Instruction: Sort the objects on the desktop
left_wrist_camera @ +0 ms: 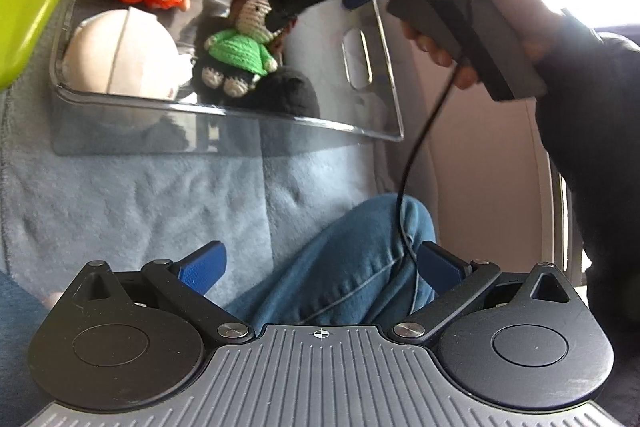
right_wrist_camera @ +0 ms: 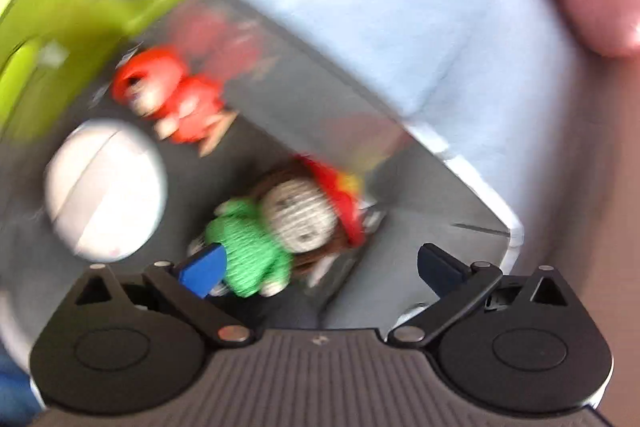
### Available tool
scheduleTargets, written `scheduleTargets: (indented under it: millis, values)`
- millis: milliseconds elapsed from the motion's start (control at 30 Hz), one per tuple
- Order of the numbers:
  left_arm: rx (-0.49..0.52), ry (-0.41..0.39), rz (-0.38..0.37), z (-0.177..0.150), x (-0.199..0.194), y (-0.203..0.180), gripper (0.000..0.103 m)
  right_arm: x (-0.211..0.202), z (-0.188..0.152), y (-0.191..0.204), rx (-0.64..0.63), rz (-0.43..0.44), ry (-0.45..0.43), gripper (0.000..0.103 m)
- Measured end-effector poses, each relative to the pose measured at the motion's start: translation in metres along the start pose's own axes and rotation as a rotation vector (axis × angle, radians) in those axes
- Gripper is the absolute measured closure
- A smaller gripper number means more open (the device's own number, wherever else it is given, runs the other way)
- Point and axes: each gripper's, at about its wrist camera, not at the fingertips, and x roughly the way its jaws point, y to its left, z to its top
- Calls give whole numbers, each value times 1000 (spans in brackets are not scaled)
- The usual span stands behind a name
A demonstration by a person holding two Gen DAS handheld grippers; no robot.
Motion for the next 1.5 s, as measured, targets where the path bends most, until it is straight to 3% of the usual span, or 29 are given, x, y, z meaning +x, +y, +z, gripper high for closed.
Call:
scheduleTargets:
  millis: [133,267,400,467,533,633,733,800,933,1033,1133,1167,1267,1300,1400,1500]
  values:
    - [-7,-17,-9,-1,-5,3,0,26,-5,-25,232,107,133,6]
    - [-23,-25,-11,-1,-7,8,0,32,-6,-25,328,25,110,5]
    - [-20,-29,-21,-3,-8,9,0,44,3,-18,359,5,161,0]
    - [-22,-33,-22,-3,-10,11,0,51,8,-19,387,19,157,3]
    - [-29,-40,-21,-3,-13,13,0,57,10,-19,398,16,142,17]
    - [-41,-51,-20,-4,-17,19,0,45,7,-15,309,72,115,46]
    - [-49,-53,-23,-2,-15,20,0,15,2,-17,188,175,66,48]
    - [-44,-43,-23,-1,-11,19,0,-13,-5,-16,66,195,-17,48]
    - [-31,-29,-18,0,-6,15,0,-47,-23,2,-265,44,-147,48]
    - [-24,-29,-15,-1,-6,13,0,-39,-46,32,-588,-182,-205,48]
    - [-27,-31,-8,-1,-8,14,0,-10,-64,51,-857,-325,-193,47]
    - [-29,-32,-5,-1,-9,14,0,0,-68,53,-894,-344,-173,46]
    - [-37,-35,6,-1,-11,15,0,16,-69,47,-867,-371,-144,38]
    - [-37,-34,13,0,-11,14,0,16,-69,44,-839,-381,-152,23]
    - [-32,-33,33,0,-10,9,0,-6,-74,25,-729,-353,-232,19]
    - [-7,-42,53,1,-14,0,0,-51,-90,-5,-541,-282,-394,16]
